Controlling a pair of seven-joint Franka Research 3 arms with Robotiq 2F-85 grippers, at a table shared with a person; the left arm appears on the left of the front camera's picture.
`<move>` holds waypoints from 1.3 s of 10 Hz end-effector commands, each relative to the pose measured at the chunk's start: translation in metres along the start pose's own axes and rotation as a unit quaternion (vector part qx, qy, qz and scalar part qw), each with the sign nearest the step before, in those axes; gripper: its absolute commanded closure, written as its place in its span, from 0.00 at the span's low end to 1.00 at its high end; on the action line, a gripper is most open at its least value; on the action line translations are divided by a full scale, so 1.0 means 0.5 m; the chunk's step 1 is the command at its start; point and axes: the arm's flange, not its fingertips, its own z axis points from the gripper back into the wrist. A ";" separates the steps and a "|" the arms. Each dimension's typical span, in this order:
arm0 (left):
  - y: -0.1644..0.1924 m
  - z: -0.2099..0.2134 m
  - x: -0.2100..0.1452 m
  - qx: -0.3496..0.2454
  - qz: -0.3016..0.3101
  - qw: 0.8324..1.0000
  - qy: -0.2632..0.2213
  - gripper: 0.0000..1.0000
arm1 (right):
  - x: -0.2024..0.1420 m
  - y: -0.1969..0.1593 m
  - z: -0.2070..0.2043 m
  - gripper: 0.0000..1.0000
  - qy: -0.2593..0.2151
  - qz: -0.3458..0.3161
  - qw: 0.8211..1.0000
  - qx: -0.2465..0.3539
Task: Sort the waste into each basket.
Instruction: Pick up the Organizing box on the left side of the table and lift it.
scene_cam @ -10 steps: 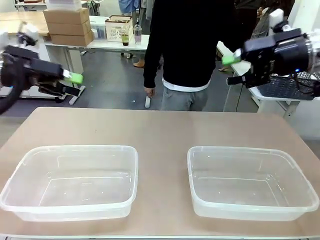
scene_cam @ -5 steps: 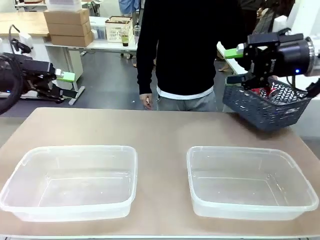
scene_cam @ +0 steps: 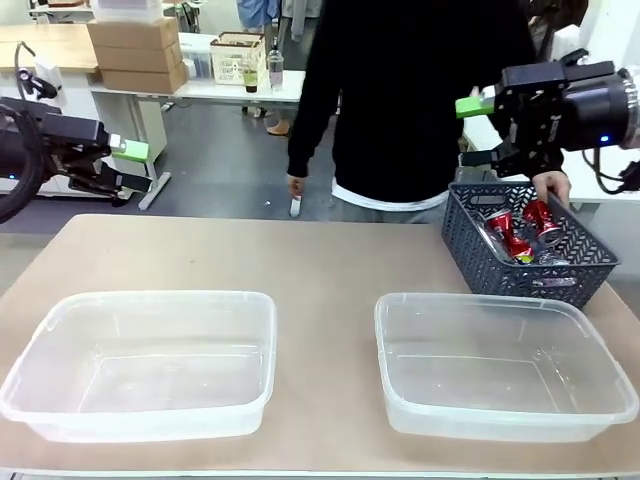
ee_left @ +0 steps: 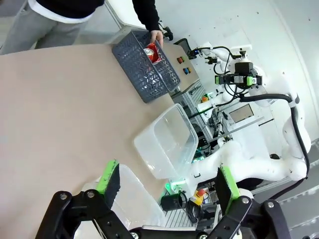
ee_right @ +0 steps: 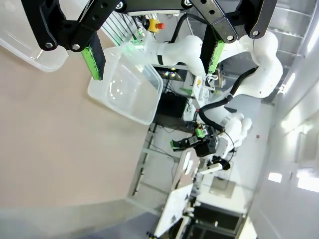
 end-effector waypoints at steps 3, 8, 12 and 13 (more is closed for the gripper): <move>-0.023 0.030 -0.004 0.047 0.016 0.997 0.064 0.00 | -0.014 0.028 -0.155 0.00 0.124 -0.054 0.990 -0.029; -0.192 0.092 -0.191 0.317 0.074 0.899 0.293 0.00 | -0.159 0.028 -0.455 0.00 0.189 0.062 0.944 -0.263; -0.180 0.114 -0.139 0.316 0.092 0.917 0.225 0.00 | -0.232 0.044 -0.552 0.00 0.251 0.042 0.914 -0.315; -0.161 0.085 -0.154 0.318 0.119 0.902 0.267 0.00 | -0.251 0.054 -0.610 0.00 0.266 0.022 0.896 -0.356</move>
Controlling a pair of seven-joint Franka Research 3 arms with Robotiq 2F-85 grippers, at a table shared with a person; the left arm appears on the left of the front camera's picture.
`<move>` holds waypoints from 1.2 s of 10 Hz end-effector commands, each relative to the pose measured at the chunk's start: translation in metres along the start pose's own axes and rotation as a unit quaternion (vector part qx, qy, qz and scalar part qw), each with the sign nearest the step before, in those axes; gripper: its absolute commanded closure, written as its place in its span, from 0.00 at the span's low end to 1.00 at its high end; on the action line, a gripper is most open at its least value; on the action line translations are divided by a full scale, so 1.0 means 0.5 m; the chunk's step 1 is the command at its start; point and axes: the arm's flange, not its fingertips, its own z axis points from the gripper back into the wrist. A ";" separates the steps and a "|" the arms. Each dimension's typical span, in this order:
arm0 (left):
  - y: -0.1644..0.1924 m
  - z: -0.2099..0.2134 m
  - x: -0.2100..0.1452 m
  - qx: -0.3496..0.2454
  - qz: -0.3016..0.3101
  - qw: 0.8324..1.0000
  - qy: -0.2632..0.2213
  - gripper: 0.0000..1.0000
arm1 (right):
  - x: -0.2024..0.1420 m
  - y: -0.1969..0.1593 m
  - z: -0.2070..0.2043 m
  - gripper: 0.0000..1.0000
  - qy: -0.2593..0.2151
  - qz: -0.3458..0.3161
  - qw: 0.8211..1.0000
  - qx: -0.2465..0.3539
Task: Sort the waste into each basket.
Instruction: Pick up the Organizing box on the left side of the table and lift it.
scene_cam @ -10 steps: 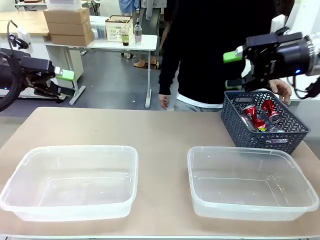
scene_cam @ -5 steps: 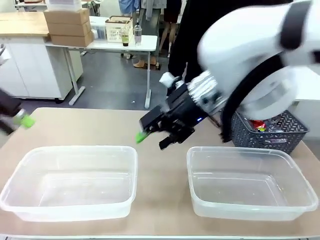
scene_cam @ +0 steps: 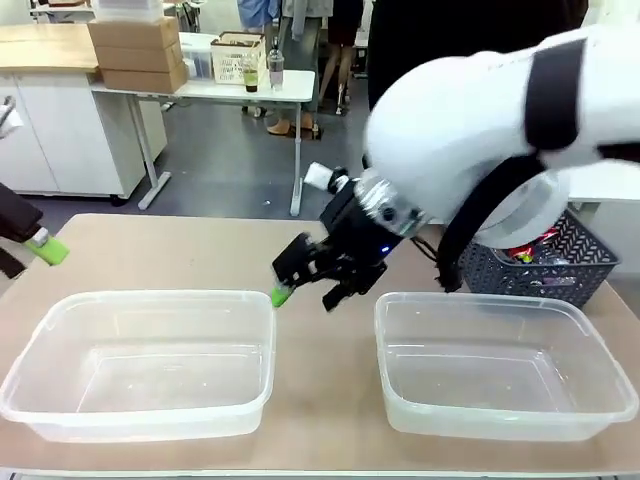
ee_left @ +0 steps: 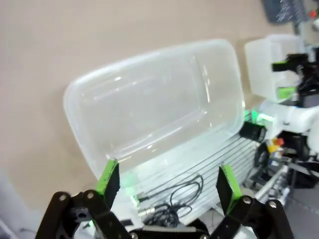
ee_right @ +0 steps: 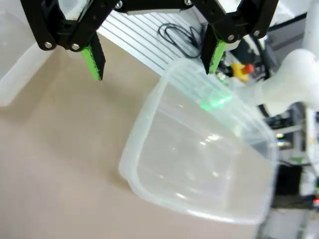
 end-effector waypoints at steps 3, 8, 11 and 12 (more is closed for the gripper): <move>0.044 -0.116 -0.097 0.141 0.120 0.980 0.068 0.00 | 0.069 0.085 -0.106 0.00 0.052 -0.111 0.987 -0.104; 0.054 -0.040 -0.015 0.137 0.138 0.977 0.088 0.00 | 0.038 0.057 -0.111 0.00 0.039 -0.106 0.987 -0.113; 0.058 -0.048 -0.015 0.120 0.140 0.978 0.097 0.00 | 0.049 0.067 -0.119 0.00 0.040 -0.115 0.985 -0.123; 0.066 -0.109 -0.026 0.120 0.147 0.974 0.120 0.00 | 0.060 0.066 -0.139 0.00 0.054 -0.124 0.983 -0.123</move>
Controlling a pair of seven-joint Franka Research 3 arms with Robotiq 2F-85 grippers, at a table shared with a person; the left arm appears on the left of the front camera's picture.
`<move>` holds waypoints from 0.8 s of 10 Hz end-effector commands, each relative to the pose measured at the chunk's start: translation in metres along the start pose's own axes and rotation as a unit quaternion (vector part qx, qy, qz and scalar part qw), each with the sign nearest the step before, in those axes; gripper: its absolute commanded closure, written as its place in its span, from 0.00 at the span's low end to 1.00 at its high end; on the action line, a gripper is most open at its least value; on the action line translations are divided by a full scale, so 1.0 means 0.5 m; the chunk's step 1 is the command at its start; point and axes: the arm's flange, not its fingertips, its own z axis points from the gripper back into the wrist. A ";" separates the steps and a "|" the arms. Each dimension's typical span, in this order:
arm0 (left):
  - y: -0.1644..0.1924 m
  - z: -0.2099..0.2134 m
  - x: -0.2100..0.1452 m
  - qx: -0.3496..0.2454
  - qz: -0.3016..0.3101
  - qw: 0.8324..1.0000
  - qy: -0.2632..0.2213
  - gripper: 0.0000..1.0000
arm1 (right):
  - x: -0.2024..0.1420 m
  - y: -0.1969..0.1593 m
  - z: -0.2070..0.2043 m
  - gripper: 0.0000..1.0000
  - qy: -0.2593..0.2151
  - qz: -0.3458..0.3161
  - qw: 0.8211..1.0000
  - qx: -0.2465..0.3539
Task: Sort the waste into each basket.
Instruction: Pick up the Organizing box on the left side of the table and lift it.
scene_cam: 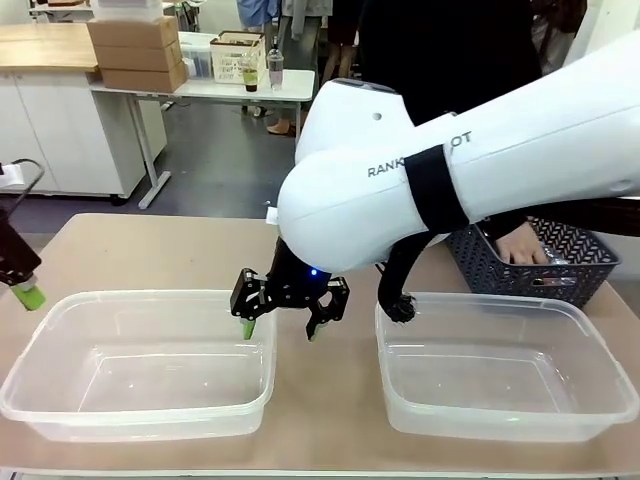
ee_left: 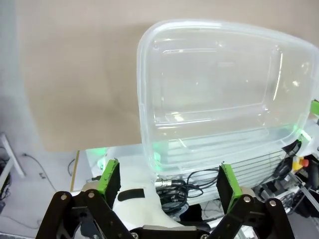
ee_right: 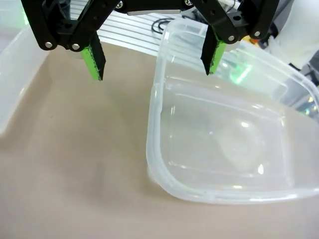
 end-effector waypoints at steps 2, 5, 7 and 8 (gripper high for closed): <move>0.008 -0.167 -0.014 0.001 0.019 0.997 0.077 0.00 | 0.034 0.030 -0.042 0.00 0.029 -0.002 0.999 -0.015; 0.010 -0.245 -0.024 0.010 0.024 0.994 0.111 0.00 | 0.042 0.027 -0.056 0.00 0.041 -0.016 0.999 -0.024; 0.009 -0.254 -0.024 0.000 0.011 0.994 0.109 0.00 | 0.039 0.030 -0.053 0.53 0.061 -0.018 0.997 -0.040; 0.011 -0.263 -0.022 0.002 0.004 0.994 0.106 0.53 | 0.039 0.031 -0.049 0.57 0.057 -0.024 0.997 -0.051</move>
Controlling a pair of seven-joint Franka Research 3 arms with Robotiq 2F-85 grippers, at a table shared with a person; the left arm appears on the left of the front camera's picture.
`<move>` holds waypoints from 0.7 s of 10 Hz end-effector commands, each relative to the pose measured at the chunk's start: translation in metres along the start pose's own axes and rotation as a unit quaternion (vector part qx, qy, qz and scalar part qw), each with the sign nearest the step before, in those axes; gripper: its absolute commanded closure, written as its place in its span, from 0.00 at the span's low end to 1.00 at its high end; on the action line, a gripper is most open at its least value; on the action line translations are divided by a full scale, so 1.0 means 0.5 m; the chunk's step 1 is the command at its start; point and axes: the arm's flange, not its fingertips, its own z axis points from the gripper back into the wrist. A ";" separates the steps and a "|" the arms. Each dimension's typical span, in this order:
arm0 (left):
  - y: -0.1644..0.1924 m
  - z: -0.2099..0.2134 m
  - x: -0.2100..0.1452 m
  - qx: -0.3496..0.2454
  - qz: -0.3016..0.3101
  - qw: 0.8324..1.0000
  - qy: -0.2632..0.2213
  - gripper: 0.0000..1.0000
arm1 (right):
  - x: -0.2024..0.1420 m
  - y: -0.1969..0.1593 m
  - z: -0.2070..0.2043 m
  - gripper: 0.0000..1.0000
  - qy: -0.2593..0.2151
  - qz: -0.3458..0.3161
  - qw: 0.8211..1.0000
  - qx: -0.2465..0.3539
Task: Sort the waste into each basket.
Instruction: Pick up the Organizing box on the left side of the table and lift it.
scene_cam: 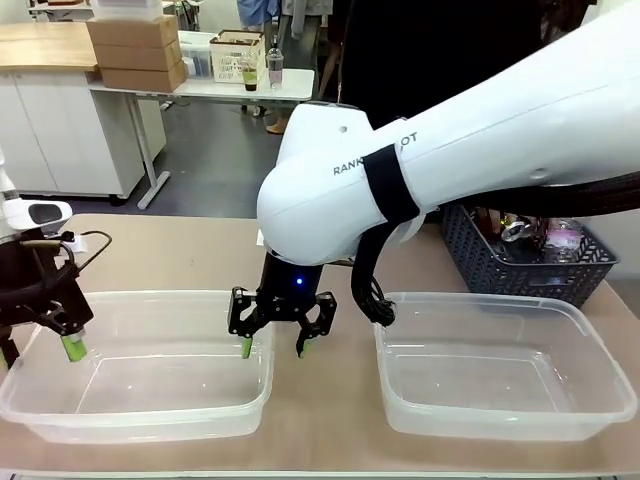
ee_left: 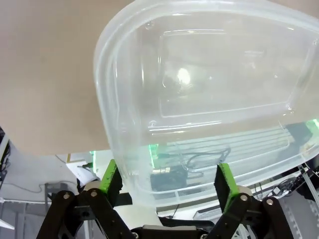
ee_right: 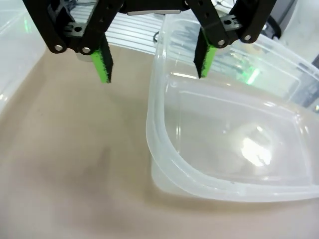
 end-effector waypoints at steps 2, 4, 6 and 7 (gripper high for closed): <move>0.030 -0.129 -0.070 -0.004 -0.015 1.000 -0.024 1.00 | 0.003 0.034 0.012 1.00 -0.009 -0.015 0.998 -0.054; 0.033 -0.137 -0.072 -0.011 -0.019 1.000 -0.022 1.00 | 0.007 0.048 0.002 0.85 -0.005 -0.010 0.997 -0.076; 0.040 -0.127 -0.074 -0.021 -0.017 0.998 -0.048 0.91 | 0.008 0.049 -0.001 1.00 -0.001 -0.013 0.997 -0.082; 0.042 -0.124 -0.074 -0.024 -0.017 0.998 -0.056 1.00 | 0.007 0.047 -0.002 1.00 0.001 -0.015 0.997 -0.081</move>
